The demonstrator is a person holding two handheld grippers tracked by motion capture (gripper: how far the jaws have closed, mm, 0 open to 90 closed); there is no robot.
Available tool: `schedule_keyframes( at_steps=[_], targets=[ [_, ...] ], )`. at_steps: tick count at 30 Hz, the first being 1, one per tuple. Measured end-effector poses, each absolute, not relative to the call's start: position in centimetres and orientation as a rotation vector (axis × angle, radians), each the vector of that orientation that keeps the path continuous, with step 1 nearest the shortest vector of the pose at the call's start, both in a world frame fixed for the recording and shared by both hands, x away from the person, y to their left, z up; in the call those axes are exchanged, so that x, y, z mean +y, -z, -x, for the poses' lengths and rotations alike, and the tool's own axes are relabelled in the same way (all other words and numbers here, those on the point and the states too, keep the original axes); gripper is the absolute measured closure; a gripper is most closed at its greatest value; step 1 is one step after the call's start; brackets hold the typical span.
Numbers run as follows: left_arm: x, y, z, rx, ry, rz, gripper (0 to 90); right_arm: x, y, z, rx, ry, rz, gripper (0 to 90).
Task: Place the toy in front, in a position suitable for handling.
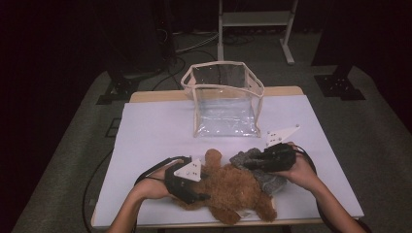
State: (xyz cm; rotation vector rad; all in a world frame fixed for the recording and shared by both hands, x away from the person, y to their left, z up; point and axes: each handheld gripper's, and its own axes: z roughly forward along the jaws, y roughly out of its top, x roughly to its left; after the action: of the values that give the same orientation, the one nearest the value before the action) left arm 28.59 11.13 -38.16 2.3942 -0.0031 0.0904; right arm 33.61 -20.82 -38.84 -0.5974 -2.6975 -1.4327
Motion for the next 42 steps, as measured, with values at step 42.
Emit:
schedule_keyframes(
  at_steps=[42],
  targets=[
    [15.9, 38.1, -29.4, 0.206, -0.157, -2.321, 34.7, -18.3, 34.5, -31.5, -2.796, 1.389, 0.453, 73.6]
  ],
)
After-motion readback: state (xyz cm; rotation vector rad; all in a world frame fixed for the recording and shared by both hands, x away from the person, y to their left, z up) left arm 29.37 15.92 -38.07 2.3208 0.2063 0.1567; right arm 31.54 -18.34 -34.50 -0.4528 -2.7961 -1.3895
